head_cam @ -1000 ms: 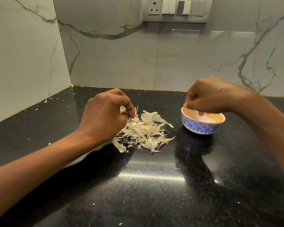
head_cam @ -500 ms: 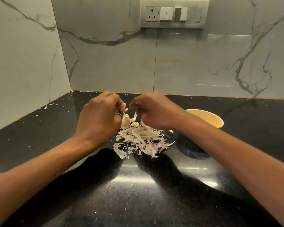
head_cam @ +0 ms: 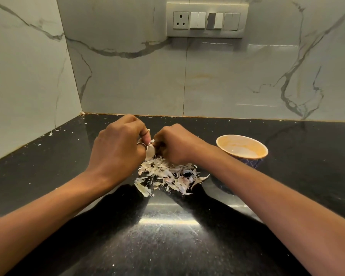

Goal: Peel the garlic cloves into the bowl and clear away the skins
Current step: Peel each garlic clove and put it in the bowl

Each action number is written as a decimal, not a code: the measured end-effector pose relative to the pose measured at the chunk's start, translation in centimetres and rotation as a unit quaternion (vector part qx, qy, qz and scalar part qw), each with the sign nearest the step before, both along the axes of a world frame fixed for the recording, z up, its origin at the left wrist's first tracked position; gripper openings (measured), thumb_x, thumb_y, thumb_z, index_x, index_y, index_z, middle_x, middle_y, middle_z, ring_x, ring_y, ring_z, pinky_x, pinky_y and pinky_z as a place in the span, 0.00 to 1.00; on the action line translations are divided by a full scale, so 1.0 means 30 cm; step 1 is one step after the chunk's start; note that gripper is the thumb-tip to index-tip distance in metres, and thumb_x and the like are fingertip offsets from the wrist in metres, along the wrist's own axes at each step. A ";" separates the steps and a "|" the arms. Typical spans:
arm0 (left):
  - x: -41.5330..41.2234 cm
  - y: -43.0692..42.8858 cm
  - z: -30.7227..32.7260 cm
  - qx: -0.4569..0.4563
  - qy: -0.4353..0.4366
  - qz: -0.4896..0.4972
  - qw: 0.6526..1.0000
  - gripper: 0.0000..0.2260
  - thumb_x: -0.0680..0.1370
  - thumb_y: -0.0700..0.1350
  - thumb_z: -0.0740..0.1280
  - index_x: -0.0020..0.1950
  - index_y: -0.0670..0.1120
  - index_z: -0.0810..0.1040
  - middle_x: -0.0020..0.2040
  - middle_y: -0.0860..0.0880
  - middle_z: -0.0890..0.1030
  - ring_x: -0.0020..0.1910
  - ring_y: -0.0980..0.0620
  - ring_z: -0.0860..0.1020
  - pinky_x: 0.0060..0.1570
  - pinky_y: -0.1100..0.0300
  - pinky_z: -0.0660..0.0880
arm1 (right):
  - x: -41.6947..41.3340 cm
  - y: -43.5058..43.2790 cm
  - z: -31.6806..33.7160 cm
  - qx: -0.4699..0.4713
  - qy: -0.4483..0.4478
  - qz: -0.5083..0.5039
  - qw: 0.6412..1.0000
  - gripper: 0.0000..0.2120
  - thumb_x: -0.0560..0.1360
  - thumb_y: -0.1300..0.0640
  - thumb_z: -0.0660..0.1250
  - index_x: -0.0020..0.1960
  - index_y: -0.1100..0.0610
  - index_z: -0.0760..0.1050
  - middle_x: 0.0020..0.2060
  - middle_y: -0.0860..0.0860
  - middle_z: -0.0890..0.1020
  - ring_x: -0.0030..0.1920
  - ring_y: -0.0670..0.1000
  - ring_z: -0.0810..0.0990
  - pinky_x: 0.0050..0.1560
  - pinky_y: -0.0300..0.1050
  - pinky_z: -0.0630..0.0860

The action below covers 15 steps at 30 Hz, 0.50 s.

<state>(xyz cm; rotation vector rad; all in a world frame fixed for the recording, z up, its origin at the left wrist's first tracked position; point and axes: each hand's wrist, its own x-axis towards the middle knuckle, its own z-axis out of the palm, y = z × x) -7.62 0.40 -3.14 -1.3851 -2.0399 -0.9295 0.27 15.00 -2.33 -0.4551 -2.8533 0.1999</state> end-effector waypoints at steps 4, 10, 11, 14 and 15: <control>0.005 0.000 -0.003 -0.002 -0.003 -0.006 1.000 0.15 0.70 0.34 0.71 0.37 0.56 0.75 0.45 0.54 0.79 0.40 0.48 0.76 0.37 0.57 0.67 | 0.010 0.001 -0.001 -0.011 0.017 0.008 1.000 0.11 0.74 0.68 0.67 0.50 0.55 0.82 0.43 0.53 0.82 0.46 0.57 0.81 0.42 0.47 0.75; 0.012 0.002 -0.002 0.001 0.006 -0.010 1.000 0.15 0.70 0.35 0.72 0.37 0.55 0.74 0.45 0.53 0.80 0.40 0.49 0.75 0.37 0.57 0.66 | 0.023 0.015 0.024 -0.010 0.075 -0.015 0.997 0.14 0.77 0.68 0.66 0.60 0.57 0.81 0.53 0.56 0.83 0.52 0.57 0.81 0.52 0.51 0.80; 0.012 0.003 -0.003 0.002 0.006 -0.010 1.000 0.15 0.70 0.35 0.72 0.37 0.54 0.75 0.45 0.53 0.80 0.40 0.49 0.75 0.37 0.57 0.65 | 0.027 0.014 0.034 -0.011 0.088 -0.020 0.996 0.15 0.77 0.68 0.66 0.61 0.58 0.81 0.53 0.55 0.83 0.53 0.57 0.81 0.52 0.50 0.80; 0.008 0.005 -0.007 -0.001 0.005 -0.023 1.000 0.15 0.70 0.34 0.72 0.37 0.54 0.74 0.44 0.53 0.79 0.39 0.50 0.75 0.37 0.56 0.66 | 0.047 0.008 0.062 -0.007 0.130 -0.034 0.991 0.14 0.78 0.68 0.65 0.61 0.60 0.81 0.54 0.57 0.83 0.53 0.57 0.81 0.52 0.51 0.81; 0.007 0.007 -0.009 -0.003 0.008 -0.029 1.000 0.16 0.70 0.34 0.73 0.37 0.55 0.74 0.44 0.54 0.79 0.38 0.51 0.74 0.36 0.57 0.66 | 0.055 0.003 0.071 -0.008 0.145 -0.035 0.989 0.14 0.78 0.68 0.65 0.60 0.60 0.81 0.53 0.57 0.83 0.53 0.57 0.81 0.52 0.52 0.81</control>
